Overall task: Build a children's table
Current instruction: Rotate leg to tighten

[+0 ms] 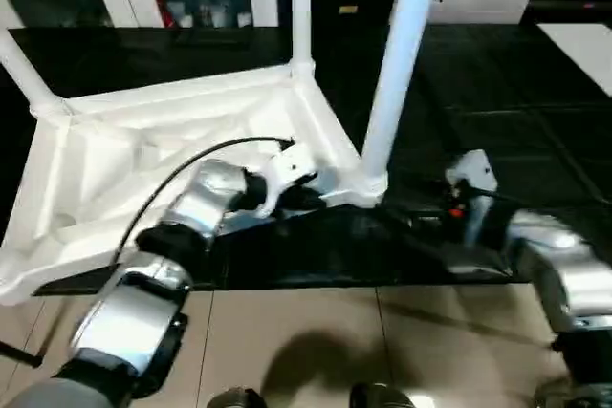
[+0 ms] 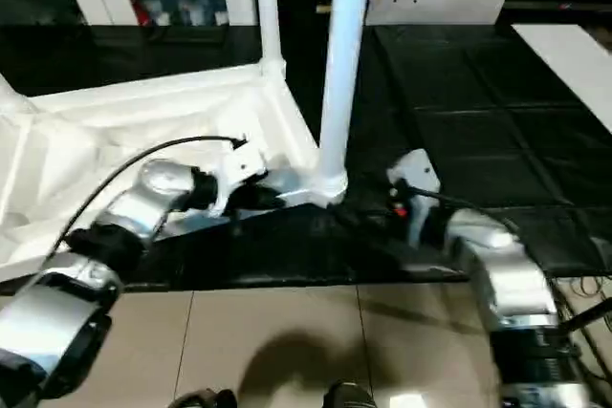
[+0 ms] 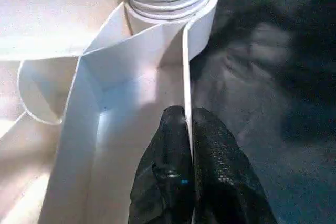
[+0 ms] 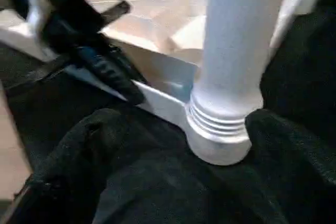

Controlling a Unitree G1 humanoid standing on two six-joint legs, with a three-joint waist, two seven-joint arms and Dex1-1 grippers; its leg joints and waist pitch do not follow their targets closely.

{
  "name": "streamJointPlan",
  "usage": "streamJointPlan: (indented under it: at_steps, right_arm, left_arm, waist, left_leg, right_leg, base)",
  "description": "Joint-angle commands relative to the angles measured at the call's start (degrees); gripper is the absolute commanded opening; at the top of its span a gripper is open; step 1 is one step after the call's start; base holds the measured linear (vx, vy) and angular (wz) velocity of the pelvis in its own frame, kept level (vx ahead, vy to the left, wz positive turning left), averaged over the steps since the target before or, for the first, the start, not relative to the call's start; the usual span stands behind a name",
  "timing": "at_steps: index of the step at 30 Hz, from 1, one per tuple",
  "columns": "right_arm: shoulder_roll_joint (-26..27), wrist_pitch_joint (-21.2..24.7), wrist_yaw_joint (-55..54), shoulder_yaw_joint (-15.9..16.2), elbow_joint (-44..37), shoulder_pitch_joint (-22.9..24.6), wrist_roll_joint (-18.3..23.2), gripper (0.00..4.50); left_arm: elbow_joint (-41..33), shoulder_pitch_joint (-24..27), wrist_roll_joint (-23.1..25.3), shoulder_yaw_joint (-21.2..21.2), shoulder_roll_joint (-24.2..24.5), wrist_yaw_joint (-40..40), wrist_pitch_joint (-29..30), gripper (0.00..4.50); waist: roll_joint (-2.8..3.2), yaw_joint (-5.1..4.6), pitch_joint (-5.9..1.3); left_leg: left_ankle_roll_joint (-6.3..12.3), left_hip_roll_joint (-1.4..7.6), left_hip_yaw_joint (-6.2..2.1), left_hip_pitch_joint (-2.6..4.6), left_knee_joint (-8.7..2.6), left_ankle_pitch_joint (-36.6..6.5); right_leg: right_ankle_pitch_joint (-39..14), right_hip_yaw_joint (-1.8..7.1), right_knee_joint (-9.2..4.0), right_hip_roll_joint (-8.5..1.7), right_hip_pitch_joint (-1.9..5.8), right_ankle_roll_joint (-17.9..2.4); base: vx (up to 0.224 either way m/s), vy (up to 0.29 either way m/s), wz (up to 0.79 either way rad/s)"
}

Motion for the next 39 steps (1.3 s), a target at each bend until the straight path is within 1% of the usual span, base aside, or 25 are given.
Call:
streamJointPlan:
  at_steps: [1, 3, 4, 5, 6, 7, 8, 9, 10, 11, 13, 14, 17, 20, 21, 22, 25, 26, 27, 28, 29, 33, 36, 37, 39]
  right_arm:
    - [-1.12, -2.15, 1.76, 0.46, 0.57, -0.51, -0.38, 4.48]
    - [-1.98, -3.58, 3.37, 1.69, 1.82, -1.02, -0.90, 4.48]
    - [-2.30, -3.77, 4.12, 2.09, 2.19, -1.20, -0.76, 4.48]
    - [-2.54, -4.15, 5.17, 2.68, 2.48, -1.37, -0.74, 4.48]
    - [-2.49, -4.87, 6.02, 3.38, 3.31, -1.87, -1.02, 4.48]
    - [-2.40, -5.39, 6.55, 3.85, 3.91, -2.23, -1.28, 4.48]
    - [-2.21, -6.10, 7.50, 4.33, 4.73, -2.73, -1.57, 4.48]
    - [-2.17, -5.73, 9.15, 4.70, 5.28, -3.13, -1.09, 4.48]
    - [-2.23, -5.54, 10.49, 4.98, 5.78, -3.42, -0.62, 4.48]
    - [-2.27, -5.39, 11.42, 5.25, 6.17, -3.72, -0.36, 4.21]
    - [-2.49, -4.85, 14.53, 6.16, 7.44, -4.72, 0.73, 4.11]
    - [-2.56, -4.42, 15.49, 6.49, 7.83, -5.11, 1.12, 4.02]
    - [-2.78, -3.66, 18.07, 7.36, 9.20, -6.25, 2.10, 3.70]
    - [-2.85, -3.33, 19.62, 7.69, 10.41, -6.87, 2.25, 3.44]
    - [-2.85, -3.34, 19.65, 7.70, 10.44, -6.88, 2.25, 3.44]
    - [-2.75, -3.52, 20.07, 7.56, 10.98, -7.00, 2.21, 3.27]
    - [-2.53, -3.85, 20.47, 7.33, 11.74, -7.32, 2.26, 3.07]
    - [-2.51, -3.95, 20.58, 7.31, 11.88, -7.36, 2.29, 2.89]
    - [-2.51, -3.96, 20.61, 7.30, 11.91, -7.37, 2.29, 2.89]
    - [-2.48, -4.05, 20.76, 7.28, 12.09, -7.43, 2.28, 2.73]
    - [-2.41, -4.23, 20.84, 7.29, 12.22, -7.46, 2.20, 2.73]
    - [-2.28, -4.10, 21.11, 7.31, 12.03, -7.44, 2.34, 2.32]
    - [-2.29, -4.10, 21.36, 7.40, 11.95, -7.45, 2.39, 2.17]
    - [-2.29, -4.09, 21.40, 7.42, 11.97, -7.45, 2.39, 2.04]
    - [-2.22, -3.66, 21.99, 7.56, 12.04, -7.48, 2.70, 2.01]
  left_arm:
    - [-2.67, 0.62, -1.20, -0.91, 0.77, -4.98, -3.13, 0.00]
    - [-3.63, 1.71, -1.65, -1.83, 1.80, -8.80, -6.11, 0.00]
    - [-3.74, 1.91, -1.75, -2.14, 2.04, -9.74, -6.96, 0.00]
    - [-3.95, 2.26, -1.82, -2.50, 2.37, -10.89, -8.13, 0.00]
    - [-4.27, 2.68, -1.90, -2.88, 2.58, -11.98, -8.74, 0.00]
    - [-4.51, 2.98, -1.95, -3.13, 2.72, -12.73, -9.15, 0.00]
    - [-4.78, 3.36, -2.14, -3.34, 2.77, -13.58, -9.86, 0.00]
    - [-5.16, 3.66, -2.25, -3.58, 2.84, -14.23, -10.07, 0.00]
    - [-5.43, 3.86, -2.31, -3.69, 2.90, -14.84, -10.22, 0.00]
    - [-5.42, 3.90, -2.06, -3.85, 3.00, -14.83, -10.56, 0.00]
    - [-5.11, 3.94, -1.14, -4.23, 3.30, -14.76, -11.83, 0.00]
    - [-4.67, 3.79, -0.82, -4.28, 3.39, -14.31, -12.31, 0.00]
    - [-3.34, 3.31, -0.34, -4.13, 3.48, -13.12, -13.50, 0.00]
    - [-3.01, 3.50, -1.21, -3.11, 3.13, -12.72, -13.51, 0.00]
    - [-3.00, 3.51, -1.25, -3.07, 3.11, -12.71, -13.51, 0.00]
    - [-2.73, 3.97, -2.70, -2.11, 2.60, -13.25, -13.03, 0.00]
    - [-1.56, 4.53, -4.84, -0.67, 1.71, -13.85, -13.00, 0.00]
    - [-1.06, 4.75, -5.34, -0.23, 1.43, -13.79, -13.10, 0.00]
    - [-0.99, 4.77, -5.39, -0.18, 1.40, -13.78, -13.13, 0.00]
    - [-0.47, 4.94, -5.66, 0.08, 1.20, -13.76, -13.37, 0.00]
    - [0.38, 5.27, -5.67, 0.16, 1.09, -13.74, -14.00, 0.00]
    - [1.09, 5.84, -5.34, 0.01, 1.20, -13.94, -15.09, 0.00]
    - [1.22, 5.97, -5.44, 0.34, 1.15, -13.98, -15.13, 0.00]
    - [1.26, 5.96, -5.43, 0.36, 1.15, -13.99, -15.14, 0.00]
    - [1.62, 5.78, -5.21, 0.49, 1.20, -13.90, -15.51, 0.00]
  waist:
    - [-0.94, 0.30, -4.50]
    - [-0.87, 0.34, -4.59]
    - [-0.59, 0.45, -4.55]
    - [-0.57, 0.76, -4.54]
    - [-0.78, 0.85, -4.47]
    - [-0.67, 1.09, -4.46]
    - [-0.66, 1.39, -4.49]
    - [-0.65, 1.49, -4.46]
    - [-0.87, 1.65, -4.44]
    - [-0.74, 1.83, -4.31]
    - [-0.93, 2.00, -4.29]
    - [-0.99, 2.01, -4.27]
    - [-1.01, 2.02, -4.25]
    - [-1.15, 1.99, -4.25]
    - [-1.12, 2.02, -4.27]
    - [-1.12, 2.04, -4.21]
    - [-1.22, 2.06, -4.28]
    - [-1.23, 2.03, -4.26]
    - [-1.27, 2.01, -4.25]
    - [-1.32, 2.01, -4.25]
    - [-1.35, 1.98, -4.16]
    - [-1.36, 1.92, -3.97]
    - [-1.32, 1.86, -3.79]
    - [-1.31, 1.84, -3.79]
    - [-1.32, 1.74, -3.77]
  left_leg:
    - [6.93, 2.86, -1.16, 1.36, -3.52, -10.64]
    - [7.14, 2.92, -1.15, 1.41, -3.48, -10.00]
    - [7.39, 2.96, -1.09, 1.50, -3.44, -10.01]
    - [7.38, 3.02, -0.95, 1.68, -3.42, -10.37]
    - [7.37, 3.08, -0.92, 1.68, -3.48, -10.50]
    - [7.22, 3.15, -0.93, 1.64, -3.52, -10.46]
    - [6.92, 3.28, -0.94, 1.82, -3.52, -10.83]
    - [6.70, 3.30, -0.93, 1.86, -3.55, -10.89]
    - [6.59, 3.32, -0.94, 1.86, -3.60, -10.97]
    - [6.50, 3.39, -0.89, 1.92, -3.65, -11.41]
    - [6.20, 3.34, -0.89, 1.96, -3.64, -12.23]
    - [6.00, 3.31, -0.96, 1.82, -3.66, -12.27]
    - [5.77, 3.29, -0.99, 1.82, -3.69, -12.27]
    - [5.55, 3.22, -0.97, 1.75, -3.68, -12.14]
    - [5.57, 3.22, -0.98, 1.74, -3.68, -12.02]
    - [5.57, 3.24, -0.96, 1.76, -3.69, -11.84]
    - [6.04, 3.19, -0.96, 1.64, -3.61, -10.69]
    - [6.34, 3.15, -0.94, 1.59, -3.59, -10.49]
    - [6.45, 3.13, -0.93, 1.55, -3.57, -10.46]
    - [6.63, 3.13, -0.91, 1.61, -3.55, -10.58]
    - [6.77, 3.11, -0.92, 1.56, -3.57, -10.75]
    - [6.41, 3.09, -0.96, 1.56, -3.71, -12.11]
    - [5.44, 3.15, -1.06, 1.71, -3.94, -13.83]
    - [5.30, 3.17, -1.08, 1.74, -3.98, -14.03]
    - [4.94, 3.16, -1.09, 1.75, -4.05, -14.61]
  right_leg:
    - [-10.80, 1.64, -3.37, -2.82, 3.48, -15.51]
    - [-9.44, 1.59, -3.16, -2.80, 3.46, -16.03]
    - [-9.05, 1.61, -3.17, -2.78, 3.41, -16.27]
    - [-9.11, 1.56, -3.20, -2.64, 3.25, -16.47]
    - [-9.25, 1.56, -3.18, -2.61, 3.24, -16.42]
    - [-9.35, 1.56, -3.07, -2.67, 3.24, -16.42]
    - [-9.84, 1.56, -3.04, -2.75, 3.12, -16.40]
    - [-9.88, 1.58, -3.02, -2.71, 3.09, -16.43]
    - [-9.97, 1.57, -2.90, -2.75, 3.18, -16.47]
    - [-10.51, 1.64, -3.00, -2.76, 3.04, -16.34]
    - [-12.08, 1.64, -3.16, -2.86, 3.03, -15.96]
    - [-12.78, 1.62, -3.14, -2.91, 3.14, -15.70]
    - [-13.78, 1.60, -3.26, -2.87, 3.04, -15.17]
    - [-14.11, 1.62, -3.25, -2.91, 3.08, -15.07]
    - [-14.16, 1.61, -3.24, -2.94, 3.09, -15.04]
    - [-14.28, 1.65, -3.31, -2.94, 2.99, -14.89]
    - [-13.16, 1.62, -3.13, -2.92, 3.09, -15.04]
    - [-12.98, 1.58, -3.13, -2.92, 3.09, -15.13]
    - [-13.01, 1.58, -3.15, -2.91, 3.11, -15.12]
    - [-13.38, 1.57, -3.18, -2.92, 3.07, -15.02]
    - [-14.23, 1.56, -3.28, -2.93, 3.02, -14.80]
    - [-18.00, 1.55, -3.70, -2.93, 2.90, -13.44]
    - [-21.57, 1.57, -4.09, -2.98, 2.68, -12.30]
    - [-21.87, 1.59, -4.10, -2.95, 2.65, -12.18]
    - [-22.45, 1.62, -4.18, -2.93, 2.60, -11.92]
  base:
    - [0.000, 0.000, 0.00]
    - [0.000, 0.000, 0.00]
    - [0.000, 0.000, 0.00]
    - [0.000, 0.000, 0.00]
    - [0.000, 0.000, 0.00]
    - [0.000, 0.000, 0.00]
    - [0.000, 0.000, 0.00]
    - [0.000, 0.000, 0.00]
    - [0.000, 0.000, 0.00]
    - [0.000, 0.000, 0.00]
    - [0.000, 0.000, 0.00]
    - [0.000, 0.000, 0.00]
    - [0.000, 0.000, 0.00]
    - [0.000, 0.000, 0.00]
    - [0.000, 0.000, 0.00]
    - [0.000, 0.000, 0.00]
    - [0.000, 0.000, 0.00]
    - [0.000, 0.000, 0.00]
    - [0.000, 0.000, 0.00]
    - [0.000, 0.000, 0.00]
    - [0.000, 0.000, 0.00]
    - [0.000, 0.000, 0.00]
    - [0.000, 0.000, 0.00]
    - [0.000, 0.000, 0.00]
    - [0.000, 0.000, 0.00]
